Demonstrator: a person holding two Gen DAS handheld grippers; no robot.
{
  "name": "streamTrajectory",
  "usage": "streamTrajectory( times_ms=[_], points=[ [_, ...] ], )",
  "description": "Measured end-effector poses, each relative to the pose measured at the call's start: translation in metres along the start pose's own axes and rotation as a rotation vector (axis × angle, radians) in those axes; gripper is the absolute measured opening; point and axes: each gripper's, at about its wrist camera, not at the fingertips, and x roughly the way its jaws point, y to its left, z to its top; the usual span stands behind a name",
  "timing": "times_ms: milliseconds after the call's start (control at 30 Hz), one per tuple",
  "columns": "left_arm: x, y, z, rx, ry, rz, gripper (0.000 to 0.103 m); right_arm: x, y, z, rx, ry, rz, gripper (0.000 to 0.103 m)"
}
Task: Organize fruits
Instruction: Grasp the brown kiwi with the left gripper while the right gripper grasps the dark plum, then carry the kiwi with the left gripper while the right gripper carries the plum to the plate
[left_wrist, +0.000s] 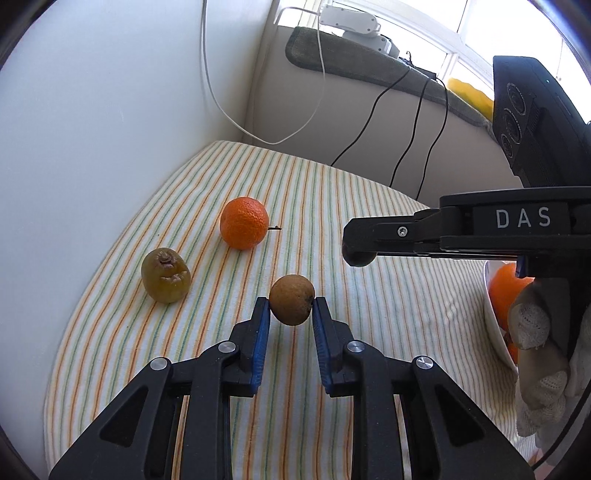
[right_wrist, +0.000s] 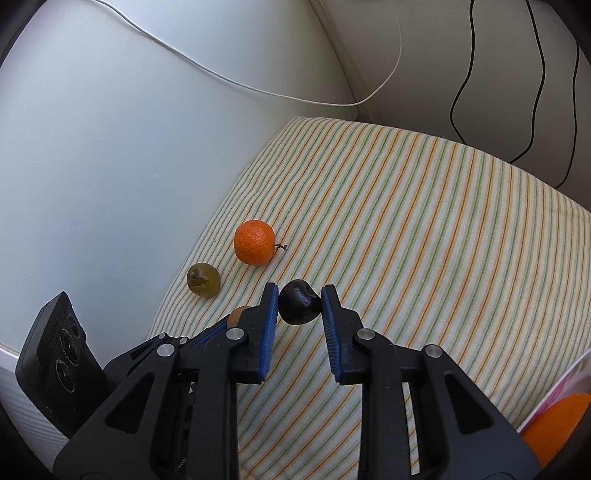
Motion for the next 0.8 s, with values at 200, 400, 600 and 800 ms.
streamTrajectory(
  times_ms=[200, 400, 600, 800],
  points=[
    [-0.024, -0.017, -0.008, 0.024, -0.027, -0.031, 0.022, -0.036, -0.002, -0.015, -0.029, -0.035, 0.006, 0.025],
    [-0.046, -0.037, -0.019, 0.041, -0.048, -0.075, 0.022, -0.082, -0.003, -0.041, -0.056, -0.078, 0.017, 0.025],
    [-0.057, -0.064, -0.022, 0.069, -0.054, -0.122, 0.022, -0.126, -0.019, -0.065, -0.053, -0.127, 0.026, 0.025],
    [-0.061, -0.096, -0.03, 0.108, -0.047, -0.18, 0.022, -0.161, -0.045, -0.085, -0.021, -0.174, 0.015, 0.025]
  ],
)
